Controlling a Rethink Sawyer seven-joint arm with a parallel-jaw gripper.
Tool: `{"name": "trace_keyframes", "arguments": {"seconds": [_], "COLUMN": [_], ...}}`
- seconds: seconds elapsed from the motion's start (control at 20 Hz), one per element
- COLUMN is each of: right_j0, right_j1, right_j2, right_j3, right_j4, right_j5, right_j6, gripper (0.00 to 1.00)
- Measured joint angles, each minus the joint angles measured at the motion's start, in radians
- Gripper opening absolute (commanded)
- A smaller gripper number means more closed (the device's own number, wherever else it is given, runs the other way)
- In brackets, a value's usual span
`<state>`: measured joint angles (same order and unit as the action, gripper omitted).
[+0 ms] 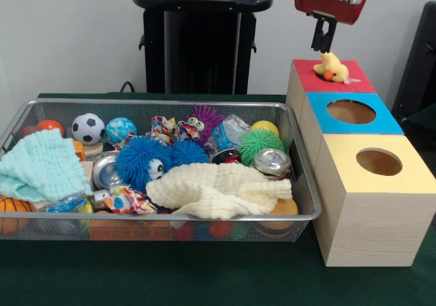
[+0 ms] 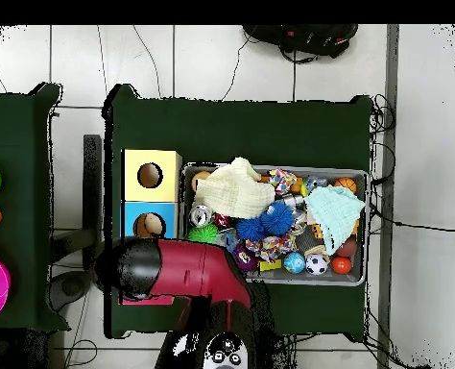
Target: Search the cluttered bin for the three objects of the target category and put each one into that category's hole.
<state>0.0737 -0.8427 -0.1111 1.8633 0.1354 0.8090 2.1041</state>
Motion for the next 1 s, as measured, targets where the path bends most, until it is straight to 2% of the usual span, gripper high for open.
{"name": "trace_keyframes", "arguments": {"seconds": [0.7,1.0], "right_j0": [-0.001,0.008], "right_j1": [-0.009,0.007], "right_j2": [0.002,0.002], "right_j3": [0.046,0.047], "right_j4": [0.0,0.0], "right_j5": [-0.003,-0.054], "right_j6": [0.0,0.0], "gripper": [0.0,0.0]}}
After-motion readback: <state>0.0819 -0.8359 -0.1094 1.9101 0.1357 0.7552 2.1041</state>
